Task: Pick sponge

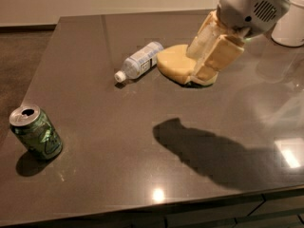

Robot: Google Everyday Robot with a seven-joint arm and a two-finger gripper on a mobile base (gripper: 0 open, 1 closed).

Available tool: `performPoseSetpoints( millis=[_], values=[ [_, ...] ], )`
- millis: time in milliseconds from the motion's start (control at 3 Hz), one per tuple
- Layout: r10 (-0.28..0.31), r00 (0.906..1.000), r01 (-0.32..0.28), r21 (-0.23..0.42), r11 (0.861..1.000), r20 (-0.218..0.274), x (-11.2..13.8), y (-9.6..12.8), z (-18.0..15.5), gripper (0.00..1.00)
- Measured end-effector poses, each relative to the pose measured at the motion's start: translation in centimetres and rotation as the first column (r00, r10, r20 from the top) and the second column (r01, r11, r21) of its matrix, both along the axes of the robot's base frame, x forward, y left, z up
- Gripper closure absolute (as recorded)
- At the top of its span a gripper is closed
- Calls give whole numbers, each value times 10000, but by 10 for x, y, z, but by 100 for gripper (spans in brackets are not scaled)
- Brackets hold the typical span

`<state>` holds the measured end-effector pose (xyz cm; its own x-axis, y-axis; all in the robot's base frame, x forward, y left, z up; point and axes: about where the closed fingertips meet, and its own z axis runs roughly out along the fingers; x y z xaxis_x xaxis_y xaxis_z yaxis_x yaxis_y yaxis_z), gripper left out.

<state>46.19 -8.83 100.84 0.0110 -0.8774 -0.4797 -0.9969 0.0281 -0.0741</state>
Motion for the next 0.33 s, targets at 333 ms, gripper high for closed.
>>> performPoseSetpoints(
  millis=[333],
  values=[
    [-12,10000,12,18,10000,33,1,1,0,100]
  ],
)
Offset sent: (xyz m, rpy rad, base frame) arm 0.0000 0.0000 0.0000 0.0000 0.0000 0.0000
